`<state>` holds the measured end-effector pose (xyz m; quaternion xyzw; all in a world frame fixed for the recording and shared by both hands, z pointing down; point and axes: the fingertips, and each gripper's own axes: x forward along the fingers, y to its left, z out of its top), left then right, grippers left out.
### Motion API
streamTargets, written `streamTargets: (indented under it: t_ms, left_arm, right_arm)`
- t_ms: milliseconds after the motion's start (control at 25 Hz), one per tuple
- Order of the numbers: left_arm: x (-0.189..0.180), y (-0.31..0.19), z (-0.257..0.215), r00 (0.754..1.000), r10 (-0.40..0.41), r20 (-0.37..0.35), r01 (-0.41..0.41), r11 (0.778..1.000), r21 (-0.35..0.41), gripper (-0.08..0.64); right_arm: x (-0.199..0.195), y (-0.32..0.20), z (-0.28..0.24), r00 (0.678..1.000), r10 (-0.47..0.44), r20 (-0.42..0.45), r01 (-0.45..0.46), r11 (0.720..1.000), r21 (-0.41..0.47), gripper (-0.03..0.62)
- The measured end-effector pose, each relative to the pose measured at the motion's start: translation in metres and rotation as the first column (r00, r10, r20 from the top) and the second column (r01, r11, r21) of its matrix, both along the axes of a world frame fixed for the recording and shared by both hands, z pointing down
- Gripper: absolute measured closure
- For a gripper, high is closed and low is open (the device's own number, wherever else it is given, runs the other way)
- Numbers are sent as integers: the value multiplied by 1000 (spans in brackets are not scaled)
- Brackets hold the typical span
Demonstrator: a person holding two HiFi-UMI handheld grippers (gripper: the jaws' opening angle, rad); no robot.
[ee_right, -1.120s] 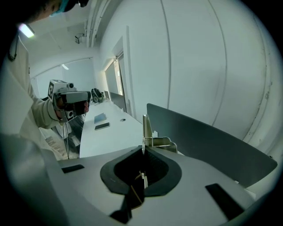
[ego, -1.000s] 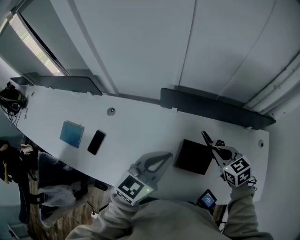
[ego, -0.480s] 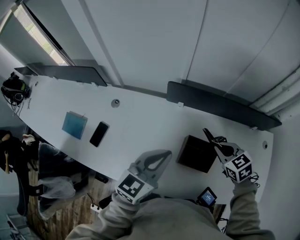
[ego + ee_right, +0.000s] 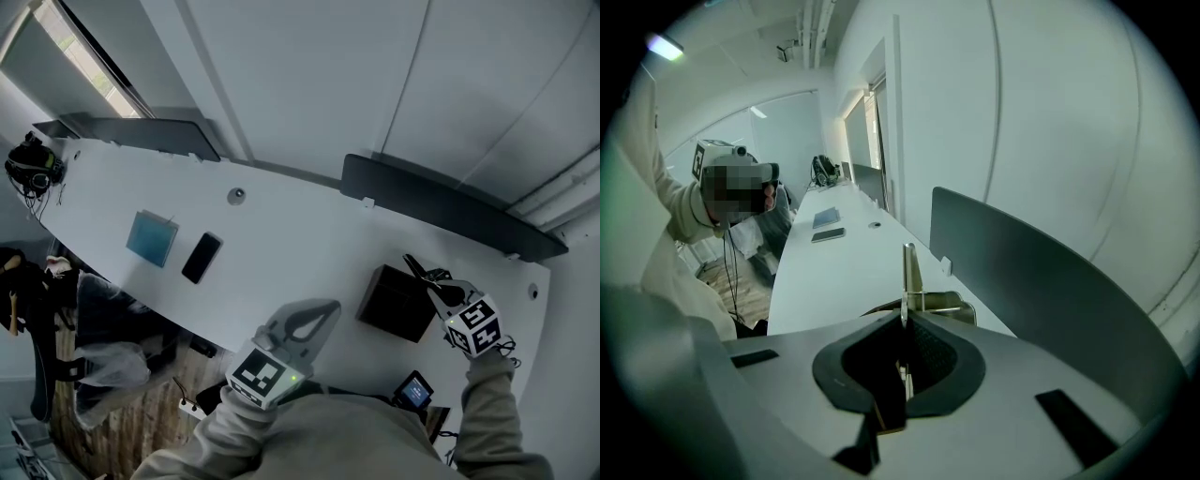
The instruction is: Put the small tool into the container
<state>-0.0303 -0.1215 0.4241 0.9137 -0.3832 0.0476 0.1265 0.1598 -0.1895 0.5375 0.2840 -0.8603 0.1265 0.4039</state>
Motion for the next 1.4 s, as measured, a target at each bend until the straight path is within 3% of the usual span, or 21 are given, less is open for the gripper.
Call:
streamTargets:
  t_ms: [960,1120,1400]
  left_arm:
    - [-24,25,28,998,-65,1,65,997,-49,565]
    - [-27,30,30,997,-71,-13,70,996,-63,565]
    - [-38,36,34,994,-105,-10,104,992,-69,565]
  right_arm:
    - [-6,7,39,978,-123,-168,117,992,-45,571]
    - [-10,5,47,981,-115,-159,106,992,-63,571]
    - [-12,4,64,952,-172,-254,161,985,-63,571]
